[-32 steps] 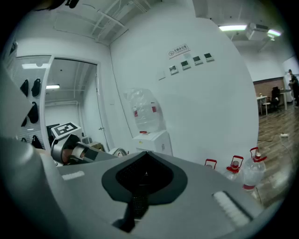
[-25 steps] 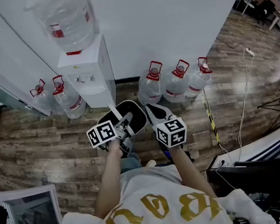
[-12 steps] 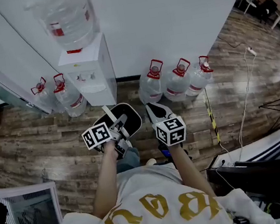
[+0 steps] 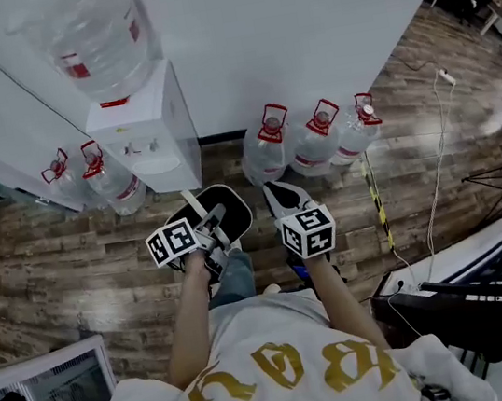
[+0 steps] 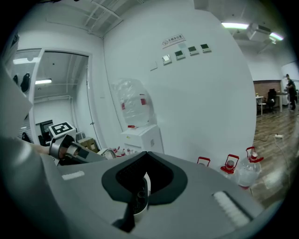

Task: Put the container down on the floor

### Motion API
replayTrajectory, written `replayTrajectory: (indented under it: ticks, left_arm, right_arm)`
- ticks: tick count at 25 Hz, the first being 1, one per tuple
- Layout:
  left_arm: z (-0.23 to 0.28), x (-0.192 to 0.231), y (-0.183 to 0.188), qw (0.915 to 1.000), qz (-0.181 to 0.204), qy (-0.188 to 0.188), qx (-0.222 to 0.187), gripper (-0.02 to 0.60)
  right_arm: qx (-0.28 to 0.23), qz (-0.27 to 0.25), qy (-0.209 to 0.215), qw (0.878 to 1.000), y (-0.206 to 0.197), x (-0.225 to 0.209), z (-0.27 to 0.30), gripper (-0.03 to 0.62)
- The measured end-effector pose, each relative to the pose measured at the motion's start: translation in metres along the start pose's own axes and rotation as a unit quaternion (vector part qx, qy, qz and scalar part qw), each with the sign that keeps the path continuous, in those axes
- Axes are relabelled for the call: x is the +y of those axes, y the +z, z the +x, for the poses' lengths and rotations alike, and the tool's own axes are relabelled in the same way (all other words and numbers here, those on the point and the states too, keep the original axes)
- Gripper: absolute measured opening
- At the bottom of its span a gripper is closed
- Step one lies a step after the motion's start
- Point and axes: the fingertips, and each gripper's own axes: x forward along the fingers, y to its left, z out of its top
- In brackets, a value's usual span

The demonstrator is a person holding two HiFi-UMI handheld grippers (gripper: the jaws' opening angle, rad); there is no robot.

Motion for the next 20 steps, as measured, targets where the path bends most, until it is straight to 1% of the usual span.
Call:
replayTrajectory:
  ticks: [5,8,14,15,18,20]
  left_arm:
    - [0.046,0.017,0.047,0.9995,-0.028,-0.007,0.015,0.048]
    - [0.074,0.025,0.079,0.9988,-0.033,-0.008,0.036,0.038]
    - [0.124,0.029,0.126,0.9966,-0.008,-0.017,0.080,0.034]
    - [0.132,0.029,0.133,0.9961,-0.006,-0.020,0.086,0.034]
    - [0.149,0.027,0.152,0.9948,0.000,-0.028,0.098,0.034]
    - [0.159,0.023,0.165,0.9942,0.005,-0.034,0.102,0.034]
  right_arm:
    - [0.021,0.012,-0.016,1.000,0.011,-0.035,0.055,0.028]
    - [0.024,0.028,-0.032,0.999,0.024,-0.056,0.091,0.028]
    - [0.023,0.036,-0.056,0.998,0.051,-0.084,0.150,0.028]
    - [0.021,0.041,-0.059,0.997,0.055,-0.087,0.158,0.028]
    - [0.006,0.079,-0.062,0.995,0.070,-0.093,0.173,0.028]
    - [-0.004,0.081,-0.063,0.995,0.085,-0.096,0.179,0.028]
